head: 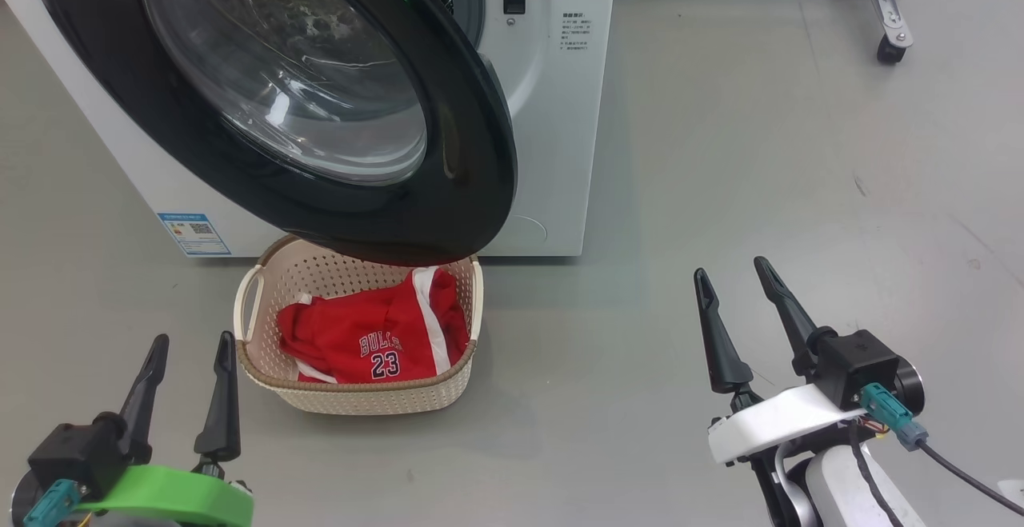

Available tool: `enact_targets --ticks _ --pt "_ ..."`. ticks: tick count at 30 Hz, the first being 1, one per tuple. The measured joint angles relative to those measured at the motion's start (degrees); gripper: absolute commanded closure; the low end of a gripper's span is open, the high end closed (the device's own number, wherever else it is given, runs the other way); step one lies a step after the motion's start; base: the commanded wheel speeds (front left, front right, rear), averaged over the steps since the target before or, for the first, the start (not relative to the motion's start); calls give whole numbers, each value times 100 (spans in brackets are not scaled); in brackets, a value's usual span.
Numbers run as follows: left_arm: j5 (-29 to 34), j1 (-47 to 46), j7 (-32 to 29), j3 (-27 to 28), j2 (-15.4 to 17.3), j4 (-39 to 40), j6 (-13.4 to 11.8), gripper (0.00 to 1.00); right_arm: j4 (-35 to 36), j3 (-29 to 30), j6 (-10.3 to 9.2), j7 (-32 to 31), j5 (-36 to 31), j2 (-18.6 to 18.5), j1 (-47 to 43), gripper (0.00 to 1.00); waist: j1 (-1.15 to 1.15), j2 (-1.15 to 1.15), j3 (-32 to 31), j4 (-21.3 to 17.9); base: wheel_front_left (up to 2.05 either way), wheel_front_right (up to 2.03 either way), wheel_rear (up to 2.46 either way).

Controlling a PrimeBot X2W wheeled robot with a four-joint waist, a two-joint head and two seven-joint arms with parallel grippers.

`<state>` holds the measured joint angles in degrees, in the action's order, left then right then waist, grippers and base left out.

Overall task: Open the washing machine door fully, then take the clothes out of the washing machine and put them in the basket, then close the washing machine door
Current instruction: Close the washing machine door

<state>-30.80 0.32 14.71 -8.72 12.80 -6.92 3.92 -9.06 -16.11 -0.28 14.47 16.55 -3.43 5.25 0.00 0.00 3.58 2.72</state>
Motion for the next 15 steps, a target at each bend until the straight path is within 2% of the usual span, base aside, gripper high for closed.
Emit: enact_targets --ticks 15 --pt "175 26 0 132 -158 20 101 0 5 38 20 0 -48 15 -3 0 0 0 30 24 0 0 0"
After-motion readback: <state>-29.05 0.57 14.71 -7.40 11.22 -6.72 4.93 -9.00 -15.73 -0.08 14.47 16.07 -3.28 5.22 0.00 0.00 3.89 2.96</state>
